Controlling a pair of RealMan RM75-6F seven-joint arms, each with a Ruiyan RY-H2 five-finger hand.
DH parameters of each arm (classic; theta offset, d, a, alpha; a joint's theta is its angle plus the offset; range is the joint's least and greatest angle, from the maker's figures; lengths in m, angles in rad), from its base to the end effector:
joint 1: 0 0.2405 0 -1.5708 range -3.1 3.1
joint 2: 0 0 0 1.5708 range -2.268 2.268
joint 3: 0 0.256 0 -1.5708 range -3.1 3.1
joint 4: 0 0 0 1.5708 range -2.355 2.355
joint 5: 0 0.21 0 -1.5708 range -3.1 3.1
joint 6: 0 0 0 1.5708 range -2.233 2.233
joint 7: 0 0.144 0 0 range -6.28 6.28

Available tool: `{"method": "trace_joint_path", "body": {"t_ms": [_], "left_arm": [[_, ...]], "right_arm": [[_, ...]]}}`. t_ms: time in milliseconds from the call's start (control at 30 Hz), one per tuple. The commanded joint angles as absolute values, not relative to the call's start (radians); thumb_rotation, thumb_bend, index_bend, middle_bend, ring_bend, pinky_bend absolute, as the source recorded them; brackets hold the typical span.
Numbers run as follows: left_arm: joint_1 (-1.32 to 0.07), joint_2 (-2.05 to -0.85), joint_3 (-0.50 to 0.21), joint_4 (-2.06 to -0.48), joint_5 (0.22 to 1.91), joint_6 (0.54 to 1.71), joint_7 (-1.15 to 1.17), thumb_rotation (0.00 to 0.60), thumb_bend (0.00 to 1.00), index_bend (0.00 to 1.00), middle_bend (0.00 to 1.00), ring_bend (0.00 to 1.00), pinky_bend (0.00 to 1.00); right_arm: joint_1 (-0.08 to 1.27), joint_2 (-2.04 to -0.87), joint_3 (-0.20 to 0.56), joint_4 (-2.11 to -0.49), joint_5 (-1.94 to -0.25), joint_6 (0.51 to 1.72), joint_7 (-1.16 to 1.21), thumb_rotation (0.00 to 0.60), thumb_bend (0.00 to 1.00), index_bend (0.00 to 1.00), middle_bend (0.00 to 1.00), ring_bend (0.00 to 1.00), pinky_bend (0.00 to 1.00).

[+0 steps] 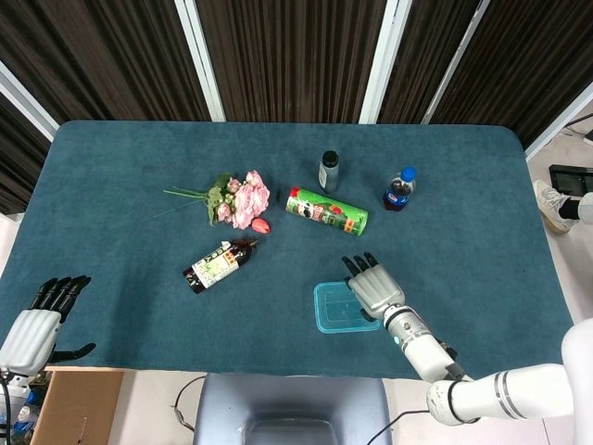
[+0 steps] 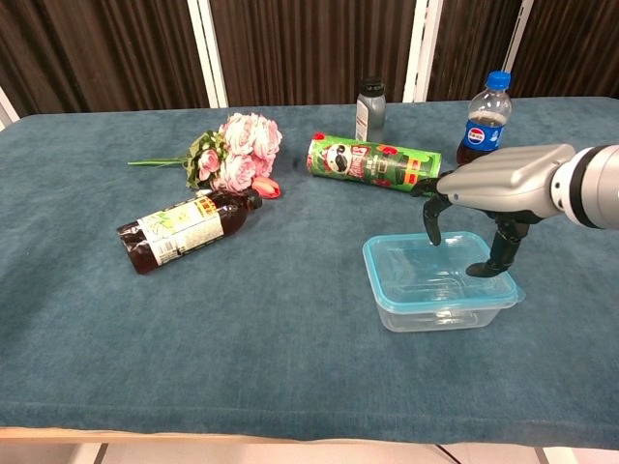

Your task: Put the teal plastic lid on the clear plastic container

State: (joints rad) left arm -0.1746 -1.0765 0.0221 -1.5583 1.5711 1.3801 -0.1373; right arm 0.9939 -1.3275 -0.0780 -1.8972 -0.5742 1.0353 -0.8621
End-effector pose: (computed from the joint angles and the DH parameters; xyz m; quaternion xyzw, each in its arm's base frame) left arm -0.3131 0.1934 0.1518 -0.6520 -0.4092 -0.3767 0.5154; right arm -0.1433 -0.3000 0.0068 0.8371 -0.3164 0.1419 0.4231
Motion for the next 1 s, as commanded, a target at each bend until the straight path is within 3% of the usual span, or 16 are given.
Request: {"method": "trace_joint_path", "body": {"t_ms": [33, 1000], "left_arm": [[-0.175, -1.076, 0.022, -1.559, 1.570, 1.379, -0.138, 0.600, 0.44, 0.00, 0.09, 0.06, 0.07], [-0.181, -1.081, 0.019, -1.559, 1.563, 1.370, -0.124, 0.600, 0.44, 0.00, 0.09, 0.06, 0.07]], "right_arm": [[0.991, -1.322, -0.075, -1.903, -0.581, 1.036, -0.855, 0.600, 0.15, 0.48, 0.10, 0.00, 0.00], [0.985, -1.296, -0.084, -1.918, -0.604, 1.030, -0.848, 0.600, 0.15, 0.48, 0.10, 0.00, 0.00]]}}
